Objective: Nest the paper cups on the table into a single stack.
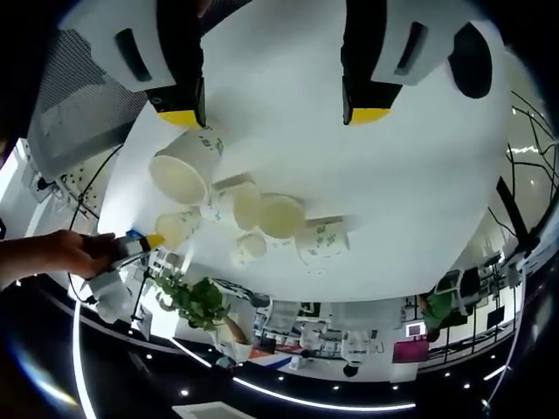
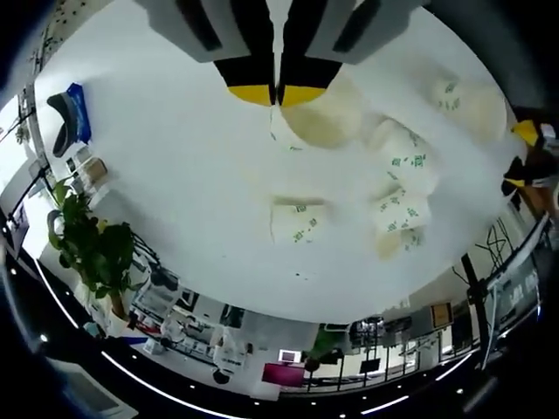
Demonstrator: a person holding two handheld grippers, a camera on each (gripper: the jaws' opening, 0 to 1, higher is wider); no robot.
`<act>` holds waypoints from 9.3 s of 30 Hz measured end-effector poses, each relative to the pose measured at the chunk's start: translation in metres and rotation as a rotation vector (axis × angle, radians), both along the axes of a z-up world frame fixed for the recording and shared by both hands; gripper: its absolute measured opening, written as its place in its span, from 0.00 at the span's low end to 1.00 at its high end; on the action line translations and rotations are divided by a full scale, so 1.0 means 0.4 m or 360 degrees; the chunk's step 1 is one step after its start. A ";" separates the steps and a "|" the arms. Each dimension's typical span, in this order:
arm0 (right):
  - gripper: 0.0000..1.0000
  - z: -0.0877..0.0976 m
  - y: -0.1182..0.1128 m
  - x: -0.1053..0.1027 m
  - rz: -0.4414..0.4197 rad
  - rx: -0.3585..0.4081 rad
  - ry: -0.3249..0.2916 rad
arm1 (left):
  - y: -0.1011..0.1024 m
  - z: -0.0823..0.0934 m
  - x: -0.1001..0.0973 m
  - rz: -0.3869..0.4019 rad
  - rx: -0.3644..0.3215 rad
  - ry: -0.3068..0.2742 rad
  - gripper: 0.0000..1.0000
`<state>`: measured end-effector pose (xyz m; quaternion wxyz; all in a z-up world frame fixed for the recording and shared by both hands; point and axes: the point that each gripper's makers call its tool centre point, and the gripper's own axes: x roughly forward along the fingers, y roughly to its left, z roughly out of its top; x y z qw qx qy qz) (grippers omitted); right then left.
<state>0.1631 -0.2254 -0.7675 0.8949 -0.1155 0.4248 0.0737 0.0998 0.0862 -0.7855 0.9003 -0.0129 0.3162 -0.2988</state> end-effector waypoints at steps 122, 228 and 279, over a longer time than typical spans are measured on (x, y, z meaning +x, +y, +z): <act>0.09 0.063 0.419 -0.062 0.0769 0.0355 0.0517 | -0.001 -0.006 -0.001 -0.0006 0.0011 0.0037 0.62; 0.56 -0.040 -0.030 0.040 0.0183 0.0669 0.0059 | -0.633 -0.044 0.474 -0.1223 0.0581 -0.0246 0.37; 0.16 0.109 0.436 0.055 0.0785 0.1166 0.0269 | -0.465 0.128 0.199 -0.1555 0.0615 -0.0693 0.37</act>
